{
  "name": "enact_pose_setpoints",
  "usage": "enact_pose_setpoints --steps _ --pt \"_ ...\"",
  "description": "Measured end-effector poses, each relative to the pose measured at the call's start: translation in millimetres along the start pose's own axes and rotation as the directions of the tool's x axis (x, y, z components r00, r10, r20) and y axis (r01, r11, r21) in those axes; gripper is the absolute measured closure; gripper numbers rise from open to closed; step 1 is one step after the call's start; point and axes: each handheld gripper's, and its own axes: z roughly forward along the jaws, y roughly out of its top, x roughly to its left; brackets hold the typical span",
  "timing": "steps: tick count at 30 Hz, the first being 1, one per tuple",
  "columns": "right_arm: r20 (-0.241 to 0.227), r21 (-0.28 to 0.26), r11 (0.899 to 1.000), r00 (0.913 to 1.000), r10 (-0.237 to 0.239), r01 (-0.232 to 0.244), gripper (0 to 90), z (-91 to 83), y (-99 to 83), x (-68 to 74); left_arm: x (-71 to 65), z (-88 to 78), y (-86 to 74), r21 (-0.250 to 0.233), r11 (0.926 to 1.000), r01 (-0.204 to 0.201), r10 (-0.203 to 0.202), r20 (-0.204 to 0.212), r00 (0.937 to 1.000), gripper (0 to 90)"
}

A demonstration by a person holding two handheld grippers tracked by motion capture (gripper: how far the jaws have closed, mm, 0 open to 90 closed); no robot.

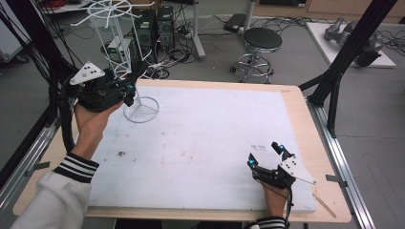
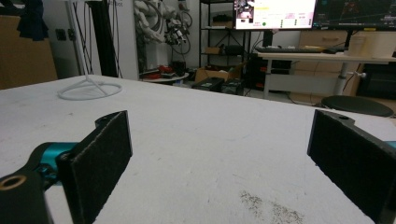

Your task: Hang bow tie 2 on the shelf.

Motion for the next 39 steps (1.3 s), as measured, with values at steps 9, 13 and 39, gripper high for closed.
enact_pose_setpoints --steps 9,13,39 --pt "0.001 0.0 1.0 1.0 -0.001 0.001 5.8 0.0 0.0 -0.1 -1.7 8.9 0.1 0.006 0.9998 0.02 -0.02 -0.005 0.9998 76.9" --pt "0.0 0.0 1.0 1.0 0.0 0.0 5.8 0.0 0.0 -0.1 -2.3 10.0 0.8 0.01 0.9998 0.02 -0.019 -0.004 0.9998 76.9" --pt "0.001 -0.001 1.0 1.0 -0.005 0.005 5.8 0.2 0.0 -0.1 -14.6 -31.7 -1.5 -0.01 0.9996 -0.028 0.028 0.066 0.9974 76.8"
